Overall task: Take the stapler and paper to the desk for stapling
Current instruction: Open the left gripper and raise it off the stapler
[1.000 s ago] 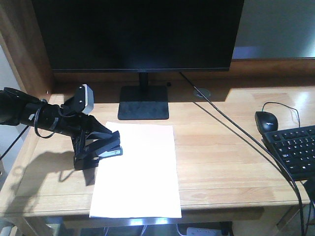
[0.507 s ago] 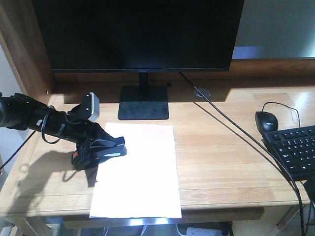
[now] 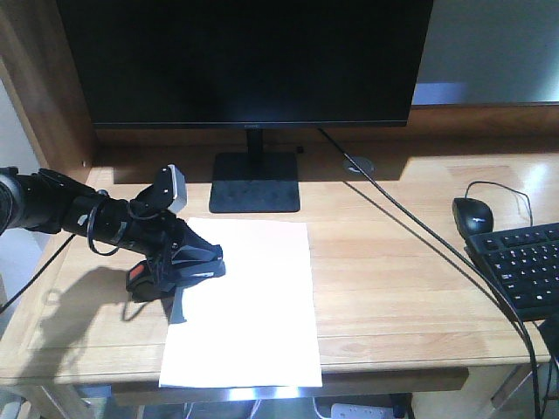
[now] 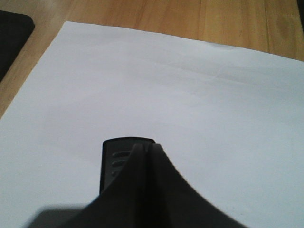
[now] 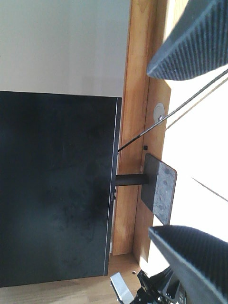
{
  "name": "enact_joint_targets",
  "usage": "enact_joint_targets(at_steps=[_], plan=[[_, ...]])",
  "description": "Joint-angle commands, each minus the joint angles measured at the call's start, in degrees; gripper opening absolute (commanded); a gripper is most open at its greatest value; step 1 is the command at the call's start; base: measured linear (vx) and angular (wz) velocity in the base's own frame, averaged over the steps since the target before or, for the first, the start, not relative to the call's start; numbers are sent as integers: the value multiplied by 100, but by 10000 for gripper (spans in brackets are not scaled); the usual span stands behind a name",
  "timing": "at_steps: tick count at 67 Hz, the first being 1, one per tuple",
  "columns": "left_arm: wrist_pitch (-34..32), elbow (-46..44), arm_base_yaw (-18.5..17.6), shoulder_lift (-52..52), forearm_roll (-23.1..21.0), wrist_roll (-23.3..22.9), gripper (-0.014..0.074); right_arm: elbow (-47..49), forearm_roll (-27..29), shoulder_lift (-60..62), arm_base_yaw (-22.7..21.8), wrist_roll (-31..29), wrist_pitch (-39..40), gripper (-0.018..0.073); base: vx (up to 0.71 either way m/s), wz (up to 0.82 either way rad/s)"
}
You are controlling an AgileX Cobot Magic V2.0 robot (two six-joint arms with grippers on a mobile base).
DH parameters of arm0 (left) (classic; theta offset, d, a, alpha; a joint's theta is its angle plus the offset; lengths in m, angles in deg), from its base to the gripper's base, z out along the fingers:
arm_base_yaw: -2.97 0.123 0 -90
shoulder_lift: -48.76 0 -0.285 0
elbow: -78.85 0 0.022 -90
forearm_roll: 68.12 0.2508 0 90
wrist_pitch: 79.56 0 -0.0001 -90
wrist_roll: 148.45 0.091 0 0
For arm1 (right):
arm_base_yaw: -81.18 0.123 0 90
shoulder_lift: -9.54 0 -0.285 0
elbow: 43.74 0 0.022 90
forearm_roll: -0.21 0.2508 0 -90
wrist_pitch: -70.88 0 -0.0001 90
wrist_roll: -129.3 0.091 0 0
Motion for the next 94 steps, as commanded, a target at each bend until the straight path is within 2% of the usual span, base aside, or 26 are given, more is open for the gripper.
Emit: enact_joint_targets(at_steps=[1, 17, 31, 37, 43, 51, 62, 67, 77, 85, 89, 94], plan=[[-312, -43, -44, -116, 317, -96, -6, 151, -150, -55, -13, -2, 160, 578, 0, 0], [-319, -43, -44, -441, 312, -182, -6, 151, -150, -55, -13, -2, 160, 578, 0, 0], [-376, -43, -26, -1313, 347, -729, -6, 151, -150, -55, -13, -2, 160, 578, 0, 0], [-434, -43, -26, -1710, 609, -1005, -6, 151, -150, -55, -13, -2, 160, 578, 0, 0], [-481, -43, -26, -2126, 1097, -1460, -6, 151, -150, -55, -13, -2, 160, 578, 0, 0], [-632, -43, -26, -2664, 1934, -2418, -6, 151, -150, -55, -13, -2, 160, 578, 0, 0], [-750, -43, -26, -3398, 3349, -4067, -6, 151, -150, -55, -13, -2, 160, 578, 0, 0], [-757, -43, -26, -3683, 4028, -4968, -6, 151, -150, -55, -13, -2, 160, 578, 0, 0], [-639, -43, -26, -4235, 4983, -6614, -6, 151, -150, -55, -13, -2, 160, 578, 0, 0], [-692, -43, -26, -4681, 5082, -7975, -6, 151, -150, -55, -13, -2, 160, 578, 0, 0], [-683, -43, -26, -4893, 5082, -8330, -6, 151, -150, -55, -13, -2, 155, 578, 0, 0], [-620, -43, -26, -5150, 5064, -8451, -6, 151, -150, -55, -13, -2, 155, 578, 0, 0]])
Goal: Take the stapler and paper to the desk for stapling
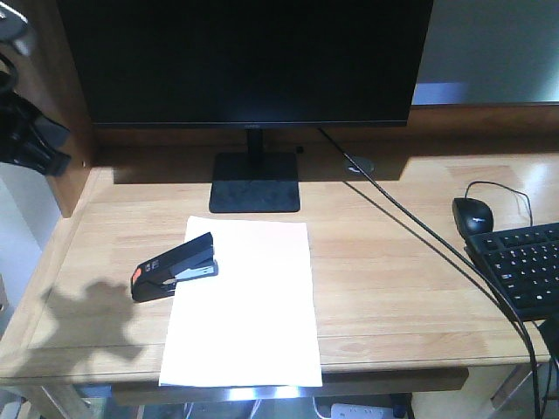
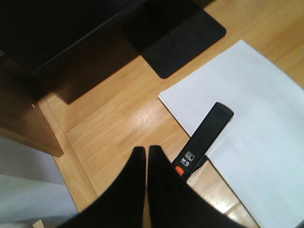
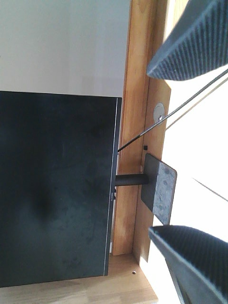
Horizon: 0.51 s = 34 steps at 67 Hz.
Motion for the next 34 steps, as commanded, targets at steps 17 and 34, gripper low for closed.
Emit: enact_joint_targets(at_steps=[17, 34], plan=[[-562, 443, -13, -1613, -113, -847, -6, 151, -150, -55, -13, -2, 155, 578, 0, 0], [-1470, 2285, -13, -3537, -113, -1342, -6, 151, -150, -55, -13, -2, 155, 578, 0, 0]])
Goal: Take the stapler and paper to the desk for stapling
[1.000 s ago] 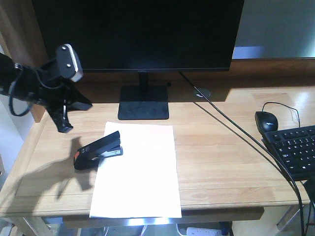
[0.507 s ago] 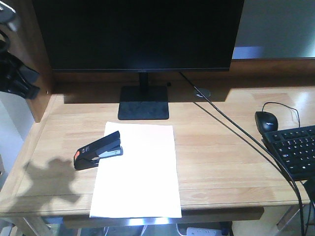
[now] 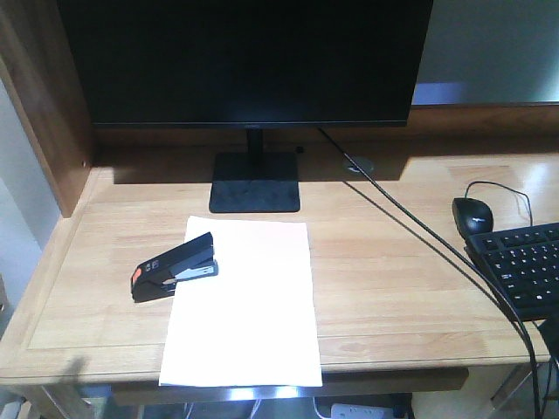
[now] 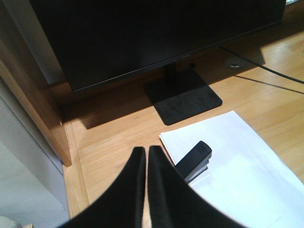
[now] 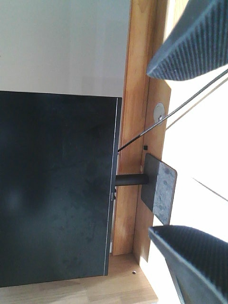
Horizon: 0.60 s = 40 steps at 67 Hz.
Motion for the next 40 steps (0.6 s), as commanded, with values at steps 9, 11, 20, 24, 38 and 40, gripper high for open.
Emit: enact_joint_targets(at_steps=[9, 11, 20, 24, 38, 40], plan=[[-598, 898, -13, -1327, -113, -110, -6, 151, -150, -55, -13, -2, 155, 578, 0, 0], [-686, 1046, -13, -1507, -113, -111, -6, 151, -150, -55, -13, -2, 155, 578, 0, 0], [-831, 1732, -13, -2474, -113, -153, -6, 151, -150, -55, -13, -2, 155, 578, 0, 0], [-811, 1990, -13, -2879, -113, -158, -6, 151, -150, -55, -13, -2, 155, 578, 0, 0], [-766, 2688, -13, -4093, -170, -263, -6, 151, -150, -55, -13, -2, 155, 578, 0, 0], [-766, 2782, -13, -4235, -170, -285, -6, 151, -150, -55, -13, -2, 155, 578, 0, 0]])
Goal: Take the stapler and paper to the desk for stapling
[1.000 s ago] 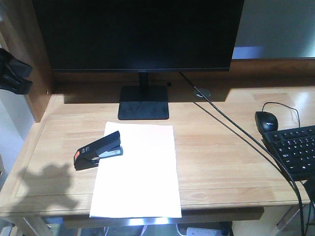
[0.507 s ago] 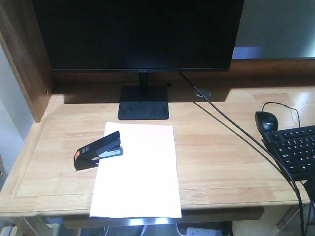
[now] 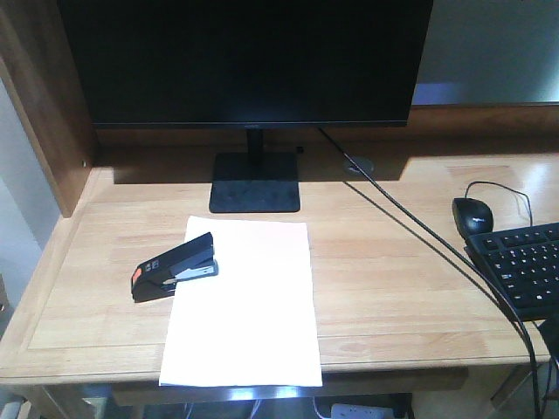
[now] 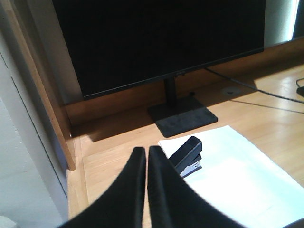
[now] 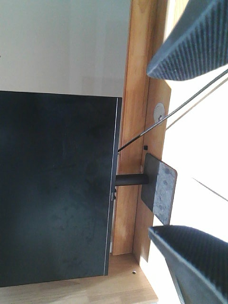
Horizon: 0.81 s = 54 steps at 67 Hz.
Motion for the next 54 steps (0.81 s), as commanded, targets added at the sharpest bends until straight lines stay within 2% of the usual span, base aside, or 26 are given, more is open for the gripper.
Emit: enact_joint_targets(at_steps=[1, 17, 40, 47, 54], plan=[[-419, 104, -13, -291, -130, -144, -6, 151, -150, -55, -13, -2, 155, 578, 0, 0], [-835, 552, -13, -666, -130, -144, -6, 151, -150, -55, -13, -2, 155, 578, 0, 0], [-834, 552, -13, -666, -125, -144, -6, 151, -150, -55, -13, 6, 79, 562, 0, 0], [-834, 552, -13, -666, -125, -144, -6, 151, -150, -55, -13, 23, -49, 480, 0, 0], [-834, 552, -13, -666, -125, -144, -6, 151, -150, -55, -13, 27, -154, 305, 0, 0]])
